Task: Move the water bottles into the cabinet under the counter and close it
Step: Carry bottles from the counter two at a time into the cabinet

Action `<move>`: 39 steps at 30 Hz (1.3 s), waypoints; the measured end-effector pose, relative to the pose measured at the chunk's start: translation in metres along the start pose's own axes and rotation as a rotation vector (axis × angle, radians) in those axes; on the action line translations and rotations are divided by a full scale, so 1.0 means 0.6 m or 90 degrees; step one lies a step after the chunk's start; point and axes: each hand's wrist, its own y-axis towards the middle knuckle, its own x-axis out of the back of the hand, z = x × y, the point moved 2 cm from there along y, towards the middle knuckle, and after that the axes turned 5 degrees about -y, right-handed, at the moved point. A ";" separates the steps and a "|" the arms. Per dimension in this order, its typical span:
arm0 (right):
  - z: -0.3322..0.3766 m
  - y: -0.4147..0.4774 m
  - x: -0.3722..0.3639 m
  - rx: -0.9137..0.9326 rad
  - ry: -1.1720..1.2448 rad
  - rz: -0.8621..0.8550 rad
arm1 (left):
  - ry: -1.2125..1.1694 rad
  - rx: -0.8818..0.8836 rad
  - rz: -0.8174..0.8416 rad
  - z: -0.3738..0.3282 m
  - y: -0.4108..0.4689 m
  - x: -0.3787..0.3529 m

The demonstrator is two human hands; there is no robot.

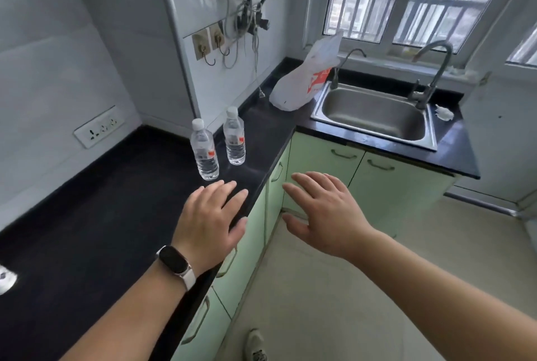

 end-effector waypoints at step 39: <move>-0.250 0.517 -0.309 0.289 0.312 0.117 | 0.001 0.768 -0.073 0.139 0.265 -0.201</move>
